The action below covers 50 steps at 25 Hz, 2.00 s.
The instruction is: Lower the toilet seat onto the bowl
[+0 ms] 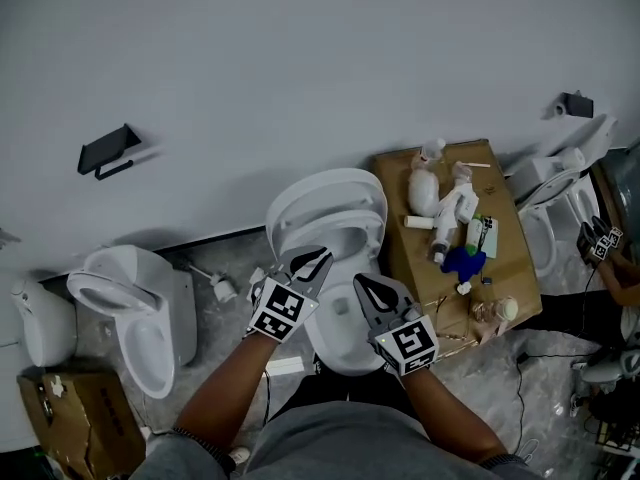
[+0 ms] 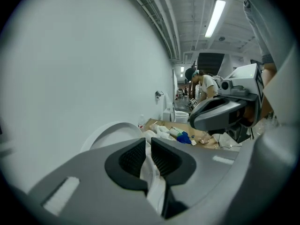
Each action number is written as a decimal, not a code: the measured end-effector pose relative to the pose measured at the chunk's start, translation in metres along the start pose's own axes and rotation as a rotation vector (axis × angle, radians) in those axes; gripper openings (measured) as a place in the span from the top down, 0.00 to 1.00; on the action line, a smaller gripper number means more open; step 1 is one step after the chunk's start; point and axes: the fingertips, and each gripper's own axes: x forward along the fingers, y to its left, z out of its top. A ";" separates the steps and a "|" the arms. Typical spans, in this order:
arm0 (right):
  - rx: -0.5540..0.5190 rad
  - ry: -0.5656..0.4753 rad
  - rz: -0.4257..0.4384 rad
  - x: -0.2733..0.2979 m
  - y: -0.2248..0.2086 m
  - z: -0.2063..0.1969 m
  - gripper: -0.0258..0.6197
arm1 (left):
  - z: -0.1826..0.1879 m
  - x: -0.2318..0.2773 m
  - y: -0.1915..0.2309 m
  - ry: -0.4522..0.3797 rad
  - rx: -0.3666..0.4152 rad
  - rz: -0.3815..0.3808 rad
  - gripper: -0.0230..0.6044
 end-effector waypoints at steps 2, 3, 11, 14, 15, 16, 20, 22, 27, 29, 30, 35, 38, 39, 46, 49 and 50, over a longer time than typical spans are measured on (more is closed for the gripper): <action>0.016 0.004 -0.001 0.006 -0.004 -0.005 0.95 | -0.008 0.012 0.012 0.040 0.001 0.003 0.87; 0.026 0.004 0.000 0.008 -0.005 -0.007 0.95 | -0.011 0.018 0.018 0.061 0.003 0.003 0.86; 0.072 0.016 -0.019 0.007 -0.020 -0.022 0.95 | -0.030 0.068 0.038 0.217 0.055 -0.052 0.78; 0.083 0.021 -0.016 0.000 -0.024 -0.029 0.95 | -0.041 0.082 0.045 0.273 0.081 -0.054 0.74; 0.087 0.025 -0.016 -0.002 -0.025 -0.031 0.95 | -0.045 0.086 0.046 0.289 0.086 -0.057 0.73; 0.090 0.029 -0.017 -0.004 -0.026 -0.034 0.95 | -0.048 0.089 0.047 0.301 0.090 -0.060 0.71; 0.082 0.040 -0.026 -0.010 -0.029 -0.041 0.95 | -0.055 0.103 0.053 0.344 0.108 -0.072 0.69; 0.074 0.050 -0.028 -0.013 -0.030 -0.044 0.95 | -0.062 0.109 0.055 0.375 0.111 -0.080 0.68; 0.086 0.061 -0.028 -0.020 -0.036 -0.049 0.95 | -0.074 0.122 0.060 0.425 0.100 -0.111 0.67; 0.081 0.065 -0.014 -0.021 -0.035 -0.052 0.95 | -0.080 0.123 0.061 0.444 0.103 -0.120 0.67; 0.080 0.067 -0.010 -0.022 -0.035 -0.053 0.95 | -0.081 0.123 0.061 0.450 0.107 -0.122 0.67; 0.083 0.078 -0.015 -0.031 -0.036 -0.058 0.95 | -0.080 0.126 0.061 0.450 0.126 -0.110 0.74; 0.088 0.088 -0.020 -0.032 -0.035 -0.061 0.95 | -0.080 0.126 0.061 0.450 0.134 -0.104 0.77; 0.089 0.089 -0.022 -0.033 -0.035 -0.062 0.95 | -0.080 0.126 0.061 0.449 0.138 -0.102 0.77; 0.094 0.094 -0.031 -0.040 -0.029 -0.067 0.95 | -0.080 0.122 0.054 0.455 0.171 -0.100 0.78; 0.096 0.092 -0.038 -0.044 -0.027 -0.069 0.95 | -0.080 0.120 0.048 0.451 0.182 -0.097 0.78; 0.096 0.092 -0.039 -0.045 -0.025 -0.069 0.95 | -0.080 0.119 0.046 0.450 0.182 -0.099 0.78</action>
